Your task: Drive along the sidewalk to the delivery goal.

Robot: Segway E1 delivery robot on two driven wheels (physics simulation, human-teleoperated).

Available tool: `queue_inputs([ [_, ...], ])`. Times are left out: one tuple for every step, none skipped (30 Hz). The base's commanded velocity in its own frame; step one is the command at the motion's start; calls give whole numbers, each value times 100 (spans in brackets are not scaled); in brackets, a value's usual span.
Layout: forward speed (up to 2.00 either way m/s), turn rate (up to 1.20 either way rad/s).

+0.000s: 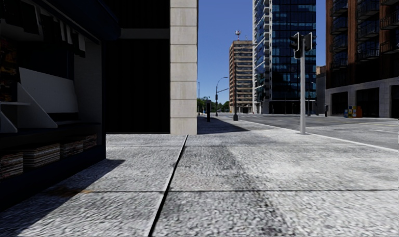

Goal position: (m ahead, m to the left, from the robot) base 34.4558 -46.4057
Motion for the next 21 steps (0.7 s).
queue_inputs([
  [161,0],
  [161,0],
  [161,0],
  [161,0],
  [161,0],
  [161,0],
  [161,0],
  [161,0],
  [161,0],
  [161,0],
  [161,0],
  [161,0],
  [161,0],
  [161,0],
  [161,0],
  [161,0],
  [161,0],
  [161,0],
  [161,0],
  [161,0],
  [161,0],
])
